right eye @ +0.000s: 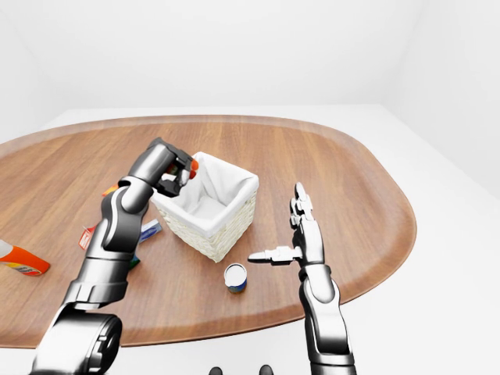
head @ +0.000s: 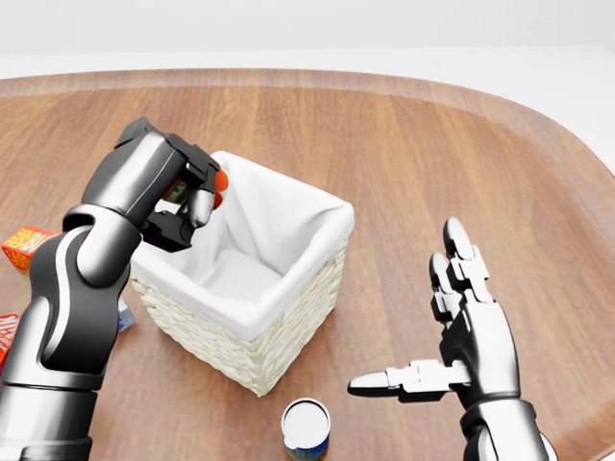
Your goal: Pick up the tomato sauce, and put it in the basket.
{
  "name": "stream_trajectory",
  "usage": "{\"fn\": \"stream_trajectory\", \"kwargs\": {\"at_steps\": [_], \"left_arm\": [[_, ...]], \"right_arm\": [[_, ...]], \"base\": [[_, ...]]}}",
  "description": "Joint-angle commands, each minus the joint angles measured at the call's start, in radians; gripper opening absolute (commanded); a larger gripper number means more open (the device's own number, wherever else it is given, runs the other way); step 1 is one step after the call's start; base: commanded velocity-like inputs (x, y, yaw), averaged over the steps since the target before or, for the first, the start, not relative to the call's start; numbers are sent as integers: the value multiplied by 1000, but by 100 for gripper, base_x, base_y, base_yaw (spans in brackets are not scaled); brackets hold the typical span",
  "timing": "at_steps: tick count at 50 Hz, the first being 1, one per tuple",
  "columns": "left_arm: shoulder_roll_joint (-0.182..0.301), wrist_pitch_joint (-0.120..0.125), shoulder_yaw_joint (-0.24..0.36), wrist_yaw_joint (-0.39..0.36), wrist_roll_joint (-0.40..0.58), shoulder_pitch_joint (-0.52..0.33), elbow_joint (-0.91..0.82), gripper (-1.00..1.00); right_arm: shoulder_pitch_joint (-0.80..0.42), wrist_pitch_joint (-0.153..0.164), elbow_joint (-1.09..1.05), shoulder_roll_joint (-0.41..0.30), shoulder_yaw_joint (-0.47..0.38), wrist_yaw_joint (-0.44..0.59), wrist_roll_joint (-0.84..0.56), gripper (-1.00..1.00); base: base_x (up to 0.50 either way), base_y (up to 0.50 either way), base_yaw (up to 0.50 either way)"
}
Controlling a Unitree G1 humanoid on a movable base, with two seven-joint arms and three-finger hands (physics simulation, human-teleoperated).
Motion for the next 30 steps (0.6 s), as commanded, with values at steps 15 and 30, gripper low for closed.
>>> {"fn": "stream_trajectory", "kwargs": {"at_steps": [15,30], "left_arm": [[-4,0,-27,59,40,-157,290,-100],[-35,-40,-50,107,55,-206,443,-100]], "right_arm": [[-6,0,8,-1,-4,-2,3,100],[-4,0,5,-2,-5,-2,6,100]], "base": [[0,0,0],[0,0,0]]}}
